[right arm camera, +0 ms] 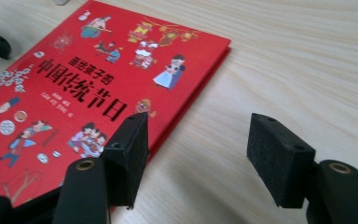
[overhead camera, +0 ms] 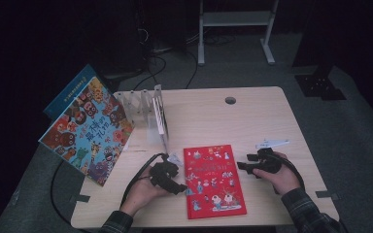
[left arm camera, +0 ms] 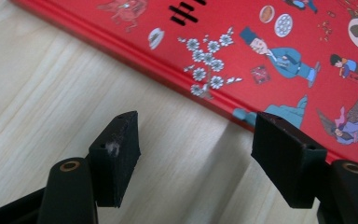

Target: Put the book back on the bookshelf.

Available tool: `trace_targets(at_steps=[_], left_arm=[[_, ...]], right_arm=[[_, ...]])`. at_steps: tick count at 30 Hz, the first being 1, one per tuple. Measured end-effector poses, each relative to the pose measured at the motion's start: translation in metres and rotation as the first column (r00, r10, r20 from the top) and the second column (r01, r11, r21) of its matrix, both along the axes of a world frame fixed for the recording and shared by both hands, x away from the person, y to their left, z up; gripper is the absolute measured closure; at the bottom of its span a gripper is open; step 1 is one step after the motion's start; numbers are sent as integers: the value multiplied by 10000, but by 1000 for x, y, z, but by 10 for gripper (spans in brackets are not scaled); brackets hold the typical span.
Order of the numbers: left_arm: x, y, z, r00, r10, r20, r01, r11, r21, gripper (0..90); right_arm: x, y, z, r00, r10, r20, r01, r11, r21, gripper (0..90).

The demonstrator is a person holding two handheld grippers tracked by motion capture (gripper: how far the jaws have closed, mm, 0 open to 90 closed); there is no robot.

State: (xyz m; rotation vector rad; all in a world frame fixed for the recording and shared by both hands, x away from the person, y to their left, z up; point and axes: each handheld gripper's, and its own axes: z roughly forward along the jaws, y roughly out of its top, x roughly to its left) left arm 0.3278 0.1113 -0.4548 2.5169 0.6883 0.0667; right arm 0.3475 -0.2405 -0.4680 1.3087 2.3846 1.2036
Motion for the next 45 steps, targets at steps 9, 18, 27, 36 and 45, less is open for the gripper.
trace_targets(at_steps=[9,18,27,36,45], left_arm=[[-3,-6,0,9998,-216,22,216,9998,-18,326],[-8,-26,-1,9975,-710,-2,709,9973,-175,324],[-8,-31,-2,9976,-691,100,693,9973,-252,315],[-8,-31,-3,9975,-680,174,685,9971,-335,314],[-8,-31,-3,9975,-678,180,684,9971,-334,313]], right_arm=[[-1,10,0,9999,136,-13,-136,9996,253,371],[1,16,-2,9998,205,-65,-203,9995,258,364],[6,19,-7,9996,161,-249,-154,9994,294,360],[6,27,-9,9987,288,-421,-274,9991,322,357],[9,21,-9,9962,-5,-868,80,9962,865,427]])
